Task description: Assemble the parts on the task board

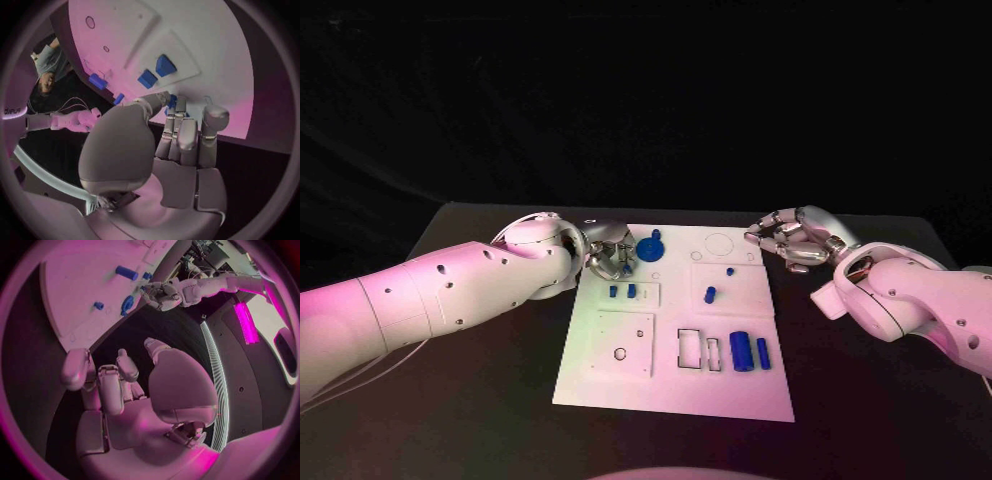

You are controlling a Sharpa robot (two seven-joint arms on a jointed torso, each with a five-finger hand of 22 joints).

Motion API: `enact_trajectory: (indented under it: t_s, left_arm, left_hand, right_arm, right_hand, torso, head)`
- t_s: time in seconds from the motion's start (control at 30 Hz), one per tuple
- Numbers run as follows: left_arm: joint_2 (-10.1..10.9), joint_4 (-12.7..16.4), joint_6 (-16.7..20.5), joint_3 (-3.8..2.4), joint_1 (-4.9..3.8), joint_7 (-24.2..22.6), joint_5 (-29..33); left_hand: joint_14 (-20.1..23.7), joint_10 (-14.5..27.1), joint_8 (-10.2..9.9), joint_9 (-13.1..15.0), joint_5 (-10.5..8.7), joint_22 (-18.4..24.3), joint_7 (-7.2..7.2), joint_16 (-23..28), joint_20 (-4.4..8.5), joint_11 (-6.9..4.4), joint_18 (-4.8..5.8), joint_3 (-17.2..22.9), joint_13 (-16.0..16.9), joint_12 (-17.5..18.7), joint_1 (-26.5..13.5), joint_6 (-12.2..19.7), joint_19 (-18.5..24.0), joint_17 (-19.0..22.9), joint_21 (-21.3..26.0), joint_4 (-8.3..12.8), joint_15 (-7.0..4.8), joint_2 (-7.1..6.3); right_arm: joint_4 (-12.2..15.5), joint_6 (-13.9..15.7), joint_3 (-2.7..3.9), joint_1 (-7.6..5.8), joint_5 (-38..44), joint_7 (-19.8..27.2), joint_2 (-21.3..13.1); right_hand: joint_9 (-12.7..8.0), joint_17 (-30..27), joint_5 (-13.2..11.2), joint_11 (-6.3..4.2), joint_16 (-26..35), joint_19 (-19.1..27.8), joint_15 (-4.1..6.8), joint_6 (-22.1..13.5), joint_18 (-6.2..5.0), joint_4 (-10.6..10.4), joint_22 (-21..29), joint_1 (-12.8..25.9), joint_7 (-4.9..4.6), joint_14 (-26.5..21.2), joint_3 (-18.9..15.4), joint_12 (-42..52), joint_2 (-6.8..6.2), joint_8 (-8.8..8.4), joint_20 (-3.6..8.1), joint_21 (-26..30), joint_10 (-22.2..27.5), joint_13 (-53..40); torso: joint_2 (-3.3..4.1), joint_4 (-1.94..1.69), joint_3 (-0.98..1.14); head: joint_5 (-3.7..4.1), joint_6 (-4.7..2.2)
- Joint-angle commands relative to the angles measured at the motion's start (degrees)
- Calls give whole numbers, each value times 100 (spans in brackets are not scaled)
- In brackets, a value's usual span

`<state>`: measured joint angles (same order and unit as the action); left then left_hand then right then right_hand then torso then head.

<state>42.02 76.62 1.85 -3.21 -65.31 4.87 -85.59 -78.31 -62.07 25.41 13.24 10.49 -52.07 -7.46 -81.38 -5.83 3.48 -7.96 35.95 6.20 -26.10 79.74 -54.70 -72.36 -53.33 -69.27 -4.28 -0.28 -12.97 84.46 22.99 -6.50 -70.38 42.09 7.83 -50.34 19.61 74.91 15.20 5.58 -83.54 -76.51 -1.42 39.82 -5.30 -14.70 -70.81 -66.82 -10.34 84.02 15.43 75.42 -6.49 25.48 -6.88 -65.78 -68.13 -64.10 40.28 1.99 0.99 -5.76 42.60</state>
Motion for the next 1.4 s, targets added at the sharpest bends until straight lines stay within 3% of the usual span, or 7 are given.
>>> enact_trajectory:
  t_s: [0.03, 0.4, 1.07, 1.4]
  left_arm:
    - [-7, 6, -137, 4, 6, 65, 33]
    - [-6, 6, -46, 4, 6, 95, 34]
    - [25, 17, -40, 5, 6, 111, 34]
    - [78, 39, -5, 5, 7, 120, 34]
  left_hand:
    - [40, 3, -73, 4, -21, 92, -12, 38, 11, 34, 21, -34, -5, 58, -45, 17, 89, 103, 72, -16, 3, -6]
    - [243, 250, -399, -55, -12, 434, -151, 126, -68, 191, -41, -68, -87, 416, -157, 285, 313, 442, 310, -87, 136, -159]
    - [376, 351, -470, -69, -2, 659, -182, 182, -94, 238, -85, -81, -120, 543, -144, 290, 453, 669, 459, -91, 179, -200]
    - [483, 640, -544, -79, -2, 753, -198, 195, -147, 303, -99, -130, -170, 690, -91, 280, 532, 819, 534, -64, 235, -226]
  right_arm:
    - [0, -48, 0, 4, 14, 36, 4]
    - [-4, -47, 0, 6, 13, 36, 7]
    - [-11, -47, 0, 11, 9, 35, 3]
    - [-18, -27, 0, 14, 8, 42, -1]
  right_hand:
    - [-7, 25, 13, -1, 21, 41, 34, -27, -53, -37, 6, -4, -4, 240, 9, -34, 35, 27, -11, 18, 43, -7]
    - [-18, 13, 28, -2, 35, 43, 36, -32, -55, -79, 13, -42, -3, 238, -30, -44, 44, 49, -8, 43, 53, 6]
    - [-18, 13, 28, -2, 35, 43, 36, -32, -55, -79, 13, -42, -3, 238, -30, -44, 44, 49, -8, 43, 53, 6]
    - [-23, -6, 29, -2, 46, 57, 36, -40, -62, -91, 34, -54, -4, 234, -45, -66, 43, 52, -8, 75, 84, 40]
  torso:
    - [0, -4, -1]
    - [0, 1, 1]
    - [-1, 2, 2]
    - [3, 4, -2]
  head:
    - [-4, -1]
    - [-19, -4]
    - [-19, 2]
    - [-17, 4]
